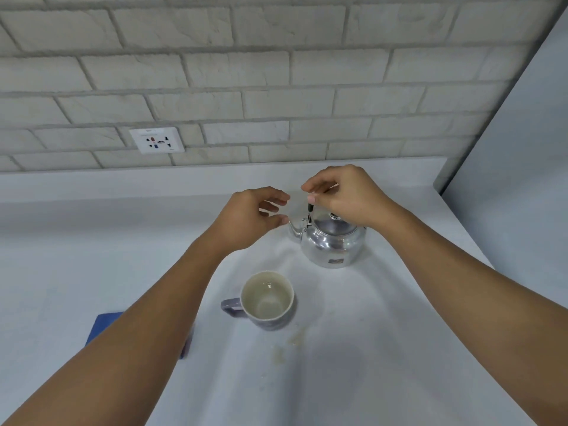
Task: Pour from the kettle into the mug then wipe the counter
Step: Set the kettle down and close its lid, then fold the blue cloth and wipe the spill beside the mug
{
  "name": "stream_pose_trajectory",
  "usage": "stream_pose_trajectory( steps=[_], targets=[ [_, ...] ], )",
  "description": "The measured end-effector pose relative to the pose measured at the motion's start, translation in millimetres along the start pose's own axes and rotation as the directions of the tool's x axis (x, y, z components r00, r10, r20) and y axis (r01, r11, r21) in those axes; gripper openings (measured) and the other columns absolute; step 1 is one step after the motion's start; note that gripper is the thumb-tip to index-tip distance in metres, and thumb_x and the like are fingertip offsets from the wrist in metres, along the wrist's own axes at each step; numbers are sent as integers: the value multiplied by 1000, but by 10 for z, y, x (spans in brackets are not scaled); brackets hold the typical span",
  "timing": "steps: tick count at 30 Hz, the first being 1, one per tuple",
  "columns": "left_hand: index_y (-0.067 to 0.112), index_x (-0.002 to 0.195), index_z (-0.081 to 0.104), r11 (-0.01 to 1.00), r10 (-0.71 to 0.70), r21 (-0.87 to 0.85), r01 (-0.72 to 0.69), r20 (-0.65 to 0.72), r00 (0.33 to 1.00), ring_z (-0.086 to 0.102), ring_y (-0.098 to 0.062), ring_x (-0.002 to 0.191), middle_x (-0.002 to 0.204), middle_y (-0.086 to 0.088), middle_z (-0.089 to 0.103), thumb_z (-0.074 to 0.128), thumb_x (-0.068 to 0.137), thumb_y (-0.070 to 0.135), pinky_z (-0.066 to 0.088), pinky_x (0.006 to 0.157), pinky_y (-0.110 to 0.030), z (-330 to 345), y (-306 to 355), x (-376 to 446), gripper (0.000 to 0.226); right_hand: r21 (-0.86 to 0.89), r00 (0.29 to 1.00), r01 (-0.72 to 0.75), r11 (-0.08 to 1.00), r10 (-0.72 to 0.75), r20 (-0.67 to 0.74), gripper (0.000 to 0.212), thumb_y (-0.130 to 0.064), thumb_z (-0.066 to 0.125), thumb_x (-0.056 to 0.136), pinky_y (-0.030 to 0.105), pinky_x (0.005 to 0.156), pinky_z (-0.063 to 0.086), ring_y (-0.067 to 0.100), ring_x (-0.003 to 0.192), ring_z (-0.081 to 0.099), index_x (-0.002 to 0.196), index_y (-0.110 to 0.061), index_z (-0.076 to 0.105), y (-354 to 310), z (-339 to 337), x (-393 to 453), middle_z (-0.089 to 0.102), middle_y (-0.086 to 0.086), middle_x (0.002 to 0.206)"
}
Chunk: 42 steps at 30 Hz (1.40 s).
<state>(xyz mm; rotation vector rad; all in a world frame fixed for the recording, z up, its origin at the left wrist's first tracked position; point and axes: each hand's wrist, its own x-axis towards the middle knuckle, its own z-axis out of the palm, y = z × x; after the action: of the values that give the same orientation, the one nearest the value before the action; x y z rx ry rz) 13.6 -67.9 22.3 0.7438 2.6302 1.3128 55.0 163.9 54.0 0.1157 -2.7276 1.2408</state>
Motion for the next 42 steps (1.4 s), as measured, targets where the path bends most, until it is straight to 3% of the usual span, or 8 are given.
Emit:
stream_pose_trajectory(
  steps=[14, 17, 19, 24, 27, 32, 38, 42],
  targets=[
    [42, 114, 74, 957, -283, 78, 279, 45, 958, 67, 12, 104, 113, 27, 72, 85, 86, 28, 54, 93, -20, -1330, -1287, -1734, 33, 155, 977, -171, 973, 147, 152, 26, -26, 76, 82, 4, 54, 42, -5, 74, 65, 108, -31, 76, -1167, 2025, -638, 72, -18, 97],
    [40, 138, 62, 928, -349, 160, 335, 63, 935, 58, -8, 130, 143, 16, 62, 83, 86, 30, 47, 111, -33, -1415, -1629, -1962, 57, 105, 963, -207, 973, 184, 195, 37, -24, 74, 84, 15, 75, 46, 0, 91, 66, 121, -27, 71, -1222, 2452, -702, 70, -14, 113],
    [39, 150, 50, 916, -363, 210, 343, 68, 929, 50, -17, 142, 157, 11, 51, 81, 86, 29, 40, 110, -27, -1417, -1821, -2100, 72, 55, 949, -238, 970, 221, 225, 49, -23, 71, 87, 22, 88, 45, 10, 111, 62, 134, -26, 62, -1210, 2699, -751, 64, -8, 131],
    [27, 164, 26, 895, -419, 198, 399, 71, 905, 27, -23, 156, 170, -2, 30, 77, 91, 26, 29, 125, -39, -1323, -2191, -2377, 89, -80, 907, -303, 950, 313, 281, 69, -24, 63, 94, 29, 108, 36, 22, 140, 39, 156, -22, 33, -1076, 3174, -895, 36, 0, 157],
    [19, 165, 24, 887, -418, 238, 397, 43, 908, 25, -26, 155, 167, -4, 34, 70, 97, 27, 29, 123, -40, -1224, -2308, -2480, 83, -222, 905, -279, 934, 333, 264, 70, -26, 57, 97, 35, 112, 32, 27, 140, 28, 158, -15, 24, -999, 3363, -964, 34, 5, 153],
    [11, 159, 38, 889, -347, 291, 354, -78, 935, 38, -29, 141, 154, -8, 49, 57, 104, 18, 34, 116, -34, -1143, -2363, -2537, 59, -314, 938, -214, 925, 284, 197, 48, -22, 53, 100, 30, 102, 37, 27, 122, 38, 144, -8, 43, -958, 3484, -1001, 43, 10, 133],
    [8, 130, 70, 912, -259, 299, 281, -110, 960, 41, -18, 101, 108, -3, 50, 58, 101, 8, 39, 91, -24, -1123, -2361, -2543, 31, -159, 932, -300, 941, 324, 160, 19, -14, 55, 98, 29, 80, 47, 26, 95, 56, 109, -2, 65, -957, 3484, -1054, 49, 11, 109],
    [3, 103, 74, 913, -280, 264, 310, -145, 949, 45, -22, 102, 107, -4, 47, 62, 95, 2, 42, 88, -29, -1157, -2345, -2550, 15, 2, 934, -336, 942, 333, 130, 10, -14, 60, 95, 11, 65, 38, 17, 85, 55, 101, -9, 67, -976, 3433, -1092, 51, 2, 103]
  ],
)
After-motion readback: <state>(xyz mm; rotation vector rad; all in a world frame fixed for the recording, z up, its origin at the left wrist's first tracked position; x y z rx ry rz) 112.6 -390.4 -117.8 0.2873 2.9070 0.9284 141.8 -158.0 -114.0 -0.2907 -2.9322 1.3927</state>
